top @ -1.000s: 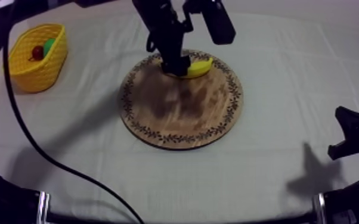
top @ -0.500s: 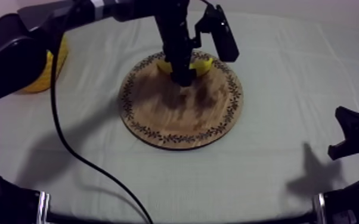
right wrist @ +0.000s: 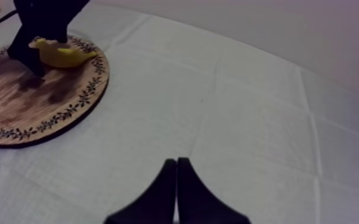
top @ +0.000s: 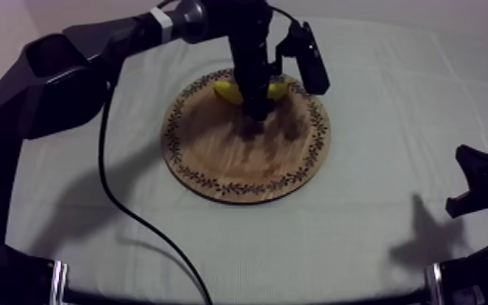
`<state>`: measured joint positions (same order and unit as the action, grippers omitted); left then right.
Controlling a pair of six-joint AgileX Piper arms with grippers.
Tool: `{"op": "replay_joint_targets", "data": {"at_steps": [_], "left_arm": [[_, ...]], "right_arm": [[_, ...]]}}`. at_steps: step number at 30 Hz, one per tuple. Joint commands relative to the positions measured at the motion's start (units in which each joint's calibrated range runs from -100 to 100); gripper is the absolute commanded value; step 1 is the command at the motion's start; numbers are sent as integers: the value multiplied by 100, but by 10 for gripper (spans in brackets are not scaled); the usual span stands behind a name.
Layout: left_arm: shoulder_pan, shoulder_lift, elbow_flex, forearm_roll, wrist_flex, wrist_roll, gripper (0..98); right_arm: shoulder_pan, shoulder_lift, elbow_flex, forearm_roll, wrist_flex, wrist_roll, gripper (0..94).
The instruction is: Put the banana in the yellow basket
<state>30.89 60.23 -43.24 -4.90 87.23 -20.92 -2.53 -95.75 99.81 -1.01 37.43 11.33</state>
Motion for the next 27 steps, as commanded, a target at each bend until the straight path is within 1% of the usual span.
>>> {"op": "replay_joint_targets", "data": {"at_steps": [1, 3, 4, 6, 10, 11, 13, 15, 18, 22, 27], "left_arm": [[-8, 68, -63, -6, 32, 8, 781], [-24, 132, -135, -8, 61, 20, 737], [-35, 158, -174, -6, 79, 24, 699], [-55, 197, -252, -1, 119, 29, 588], [-75, 240, -390, -4, 228, 50, 314], [-77, 245, -409, -6, 263, 58, 262], [-79, 245, -428, 1, 338, 76, 189], [-78, 218, -414, 10, 407, 95, 147], [-65, 121, -319, 23, 472, 119, 119], [-61, -165, -51, 19, 500, 163, 107], [-137, -904, 420, 24, 507, 283, 104]], "right_arm": [[0, 0, -3, 1, -1, 3, 3], [0, 0, -3, 1, -1, 3, 3], [0, 0, -3, 1, -1, 3, 3], [0, 0, -3, 1, -1, 3, 3], [0, 0, -3, 1, -1, 3, 3], [0, 0, -3, 1, -1, 3, 3], [0, 0, -3, 1, -1, 3, 3], [0, 0, -3, 1, -1, 3, 3], [0, 0, -3, 1, -1, 3, 3], [0, 0, -3, 1, -1, 3, 3], [0, 0, -3, 1, -1, 3, 3]]}}
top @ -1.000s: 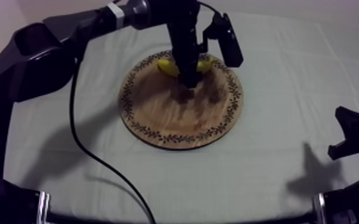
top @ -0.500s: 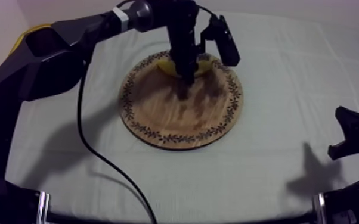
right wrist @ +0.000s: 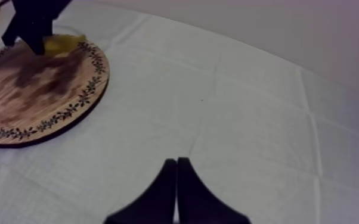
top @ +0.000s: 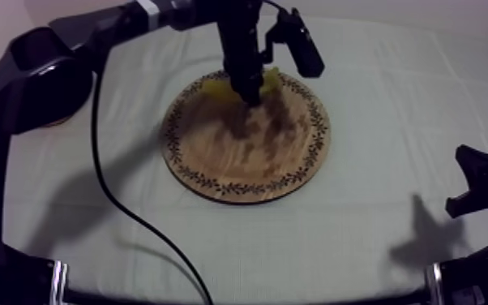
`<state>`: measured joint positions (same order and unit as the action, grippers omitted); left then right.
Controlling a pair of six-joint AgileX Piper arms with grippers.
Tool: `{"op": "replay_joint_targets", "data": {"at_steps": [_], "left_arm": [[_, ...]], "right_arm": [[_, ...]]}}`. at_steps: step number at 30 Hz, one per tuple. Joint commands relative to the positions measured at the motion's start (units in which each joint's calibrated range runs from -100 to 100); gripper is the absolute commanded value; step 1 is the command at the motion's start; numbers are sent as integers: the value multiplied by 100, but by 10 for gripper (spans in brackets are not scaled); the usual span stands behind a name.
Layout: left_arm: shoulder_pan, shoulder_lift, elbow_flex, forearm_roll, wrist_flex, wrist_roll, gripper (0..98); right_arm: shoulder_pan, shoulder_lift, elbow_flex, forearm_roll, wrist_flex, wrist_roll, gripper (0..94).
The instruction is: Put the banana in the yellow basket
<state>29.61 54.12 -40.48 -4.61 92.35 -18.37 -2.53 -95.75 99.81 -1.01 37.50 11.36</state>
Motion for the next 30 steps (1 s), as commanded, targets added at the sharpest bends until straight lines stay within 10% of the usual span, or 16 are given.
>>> {"op": "replay_joint_targets", "data": {"at_steps": [1, 30], "left_arm": [[-34, -488, 243, -10, -2, 64, 104], [-2310, -4647, 1824, -296, 67, 827, 119]], "right_arm": [[0, 0, -3, 1, -8, 0, 3], [0, 0, -3, 1, -8, 0, 3]]}}
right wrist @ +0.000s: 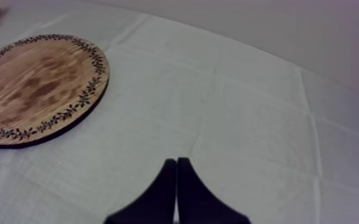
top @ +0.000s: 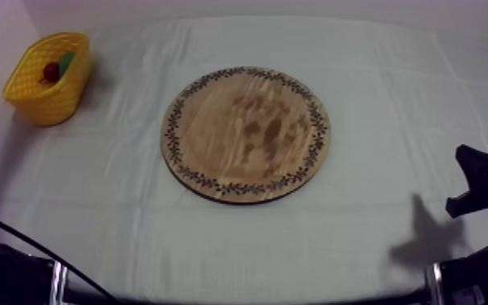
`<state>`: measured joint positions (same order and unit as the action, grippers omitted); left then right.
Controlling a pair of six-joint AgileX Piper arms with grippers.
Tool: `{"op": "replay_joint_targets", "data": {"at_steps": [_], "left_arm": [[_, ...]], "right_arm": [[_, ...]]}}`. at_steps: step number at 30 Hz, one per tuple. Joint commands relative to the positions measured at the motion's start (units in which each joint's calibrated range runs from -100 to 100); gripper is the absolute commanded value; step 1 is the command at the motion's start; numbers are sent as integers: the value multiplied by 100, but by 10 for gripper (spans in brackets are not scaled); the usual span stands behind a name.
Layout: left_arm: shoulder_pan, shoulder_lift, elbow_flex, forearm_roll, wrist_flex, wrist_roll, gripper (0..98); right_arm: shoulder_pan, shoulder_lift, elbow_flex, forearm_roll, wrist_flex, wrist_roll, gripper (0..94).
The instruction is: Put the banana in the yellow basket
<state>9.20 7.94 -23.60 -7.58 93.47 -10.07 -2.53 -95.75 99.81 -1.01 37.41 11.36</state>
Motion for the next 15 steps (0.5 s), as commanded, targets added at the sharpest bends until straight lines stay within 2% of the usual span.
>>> {"op": "replay_joint_targets", "data": {"at_steps": [1, 7, 15], "left_arm": [[-372, -55, 268, 7, -105, -5, 119], [-829, -69, 1073, 26, -573, -22, 123], [-1148, 352, 1461, 99, -1024, -45, 114]], "right_arm": [[0, 0, -3, 1, 1, 0, 3], [0, 0, -3, 1, 1, 0, 3], [-2, 0, -3, 1, 1, 0, 3]]}}
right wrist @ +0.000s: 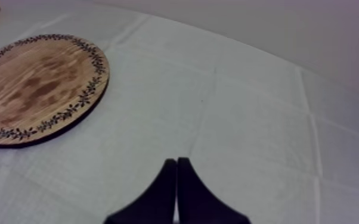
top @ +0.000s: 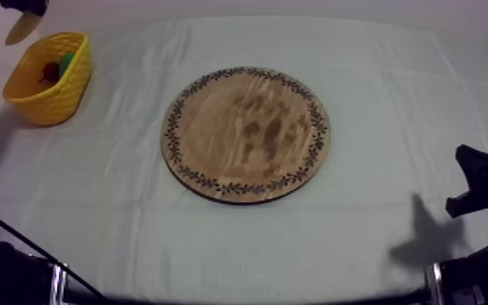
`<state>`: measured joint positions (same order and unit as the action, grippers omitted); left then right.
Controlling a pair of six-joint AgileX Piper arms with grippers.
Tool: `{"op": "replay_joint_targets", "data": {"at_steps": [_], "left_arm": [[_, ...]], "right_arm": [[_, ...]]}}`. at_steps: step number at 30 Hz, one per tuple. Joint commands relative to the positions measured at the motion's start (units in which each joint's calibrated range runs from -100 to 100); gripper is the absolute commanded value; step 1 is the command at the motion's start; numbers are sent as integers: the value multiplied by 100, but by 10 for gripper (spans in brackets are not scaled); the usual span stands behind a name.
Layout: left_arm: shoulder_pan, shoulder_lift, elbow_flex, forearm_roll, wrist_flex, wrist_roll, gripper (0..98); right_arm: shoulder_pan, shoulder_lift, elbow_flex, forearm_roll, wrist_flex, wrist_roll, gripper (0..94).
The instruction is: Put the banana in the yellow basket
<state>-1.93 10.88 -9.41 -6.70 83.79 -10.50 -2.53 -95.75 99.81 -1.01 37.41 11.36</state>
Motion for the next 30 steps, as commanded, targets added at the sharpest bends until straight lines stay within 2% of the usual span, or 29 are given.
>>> {"op": "replay_joint_targets", "data": {"at_steps": [1, 6, 9, 12, 17, 21, 25, 30], "left_arm": [[-64, 101, 100, 28, -140, -4, 114], [-228, 306, 336, 136, -446, -53, 134], [-285, 474, 390, 186, -509, -116, 199], [-304, 572, 464, 214, -585, -153, 328], [-309, 558, 544, 175, -646, -143, 614], [-307, 427, 582, 148, -577, -84, 759], [-273, 7, 839, 141, -531, -13, 799], [-220, -957, 1393, 143, -514, 88, 766]], "right_arm": [[-4, 0, -3, 1, 1, 0, 3], [-7, 0, -3, 1, 1, 0, 3], [-7, 0, -3, 1, 1, 0, 3], [-7, 0, -3, 1, 1, 0, 3], [-8, 0, -3, 1, 1, 0, 3], [-8, 0, -3, 1, 1, 0, 3], [-8, 0, -3, 1, 1, 0, 3], [-8, 0, -3, 1, 1, 0, 3]]}}
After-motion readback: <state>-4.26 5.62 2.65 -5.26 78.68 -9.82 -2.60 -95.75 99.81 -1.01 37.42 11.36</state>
